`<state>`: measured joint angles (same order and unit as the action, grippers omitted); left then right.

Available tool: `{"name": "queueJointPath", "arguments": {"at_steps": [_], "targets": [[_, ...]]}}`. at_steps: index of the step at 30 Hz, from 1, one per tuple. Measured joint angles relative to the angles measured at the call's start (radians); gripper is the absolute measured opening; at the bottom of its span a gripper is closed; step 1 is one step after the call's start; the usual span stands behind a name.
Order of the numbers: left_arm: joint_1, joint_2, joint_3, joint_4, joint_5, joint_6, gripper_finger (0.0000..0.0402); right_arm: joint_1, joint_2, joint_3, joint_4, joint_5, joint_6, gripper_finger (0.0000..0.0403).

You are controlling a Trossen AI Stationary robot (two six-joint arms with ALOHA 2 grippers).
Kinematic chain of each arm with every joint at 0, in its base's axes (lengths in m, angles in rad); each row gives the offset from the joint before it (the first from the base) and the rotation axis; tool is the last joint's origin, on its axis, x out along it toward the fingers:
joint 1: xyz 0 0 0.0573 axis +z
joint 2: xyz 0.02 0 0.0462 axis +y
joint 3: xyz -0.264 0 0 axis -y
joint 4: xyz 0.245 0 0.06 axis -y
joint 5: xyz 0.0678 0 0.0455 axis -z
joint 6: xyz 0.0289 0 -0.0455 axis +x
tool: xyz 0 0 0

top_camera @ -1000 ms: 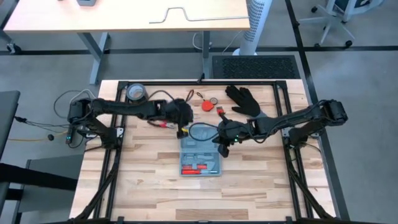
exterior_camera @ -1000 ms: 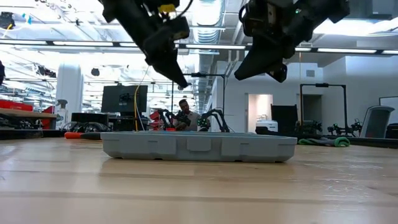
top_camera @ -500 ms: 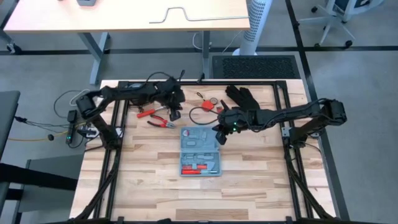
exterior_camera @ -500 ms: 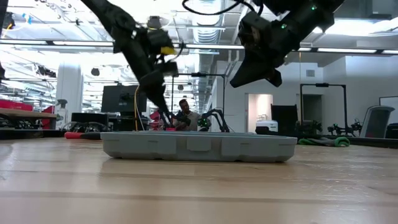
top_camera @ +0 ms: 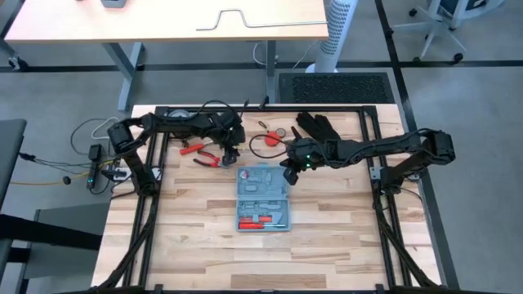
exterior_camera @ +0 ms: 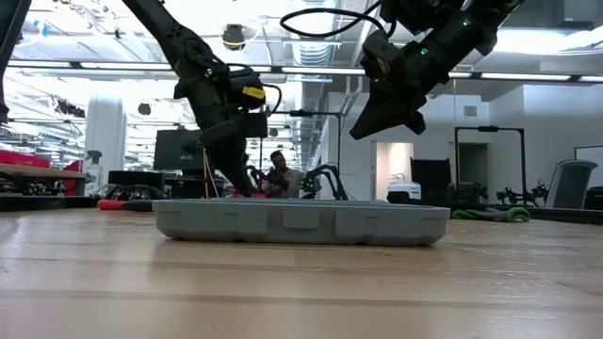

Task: Prefit tool cases
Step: Put the transparent screwdriver into the gray prefit tool case

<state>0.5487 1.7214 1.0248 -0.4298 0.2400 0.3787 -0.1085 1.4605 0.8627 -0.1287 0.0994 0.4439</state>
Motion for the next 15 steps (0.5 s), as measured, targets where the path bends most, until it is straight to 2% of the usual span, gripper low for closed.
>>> {"name": "queueJointPath", "arguments": {"at_steps": [3,7,12,15], "targets": [[-0.017,0.002,0.000,-0.001,-0.054,0.022,0.0185,-0.002,0.000,0.000,0.000,0.000,-0.009,0.0012],[-0.044,0.048,0.001,-0.008,-0.055,0.028,0.0188,-0.006,0.000,0.000,0.000,0.000,-0.011,0.0012],[-0.082,0.119,0.005,-0.003,-0.065,0.018,0.0176,-0.012,0.000,0.000,0.001,0.001,-0.010,0.0012],[-0.100,0.136,0.005,-0.004,-0.122,-0.020,0.0153,-0.012,0.000,0.000,0.001,0.001,-0.008,0.0012]]}}
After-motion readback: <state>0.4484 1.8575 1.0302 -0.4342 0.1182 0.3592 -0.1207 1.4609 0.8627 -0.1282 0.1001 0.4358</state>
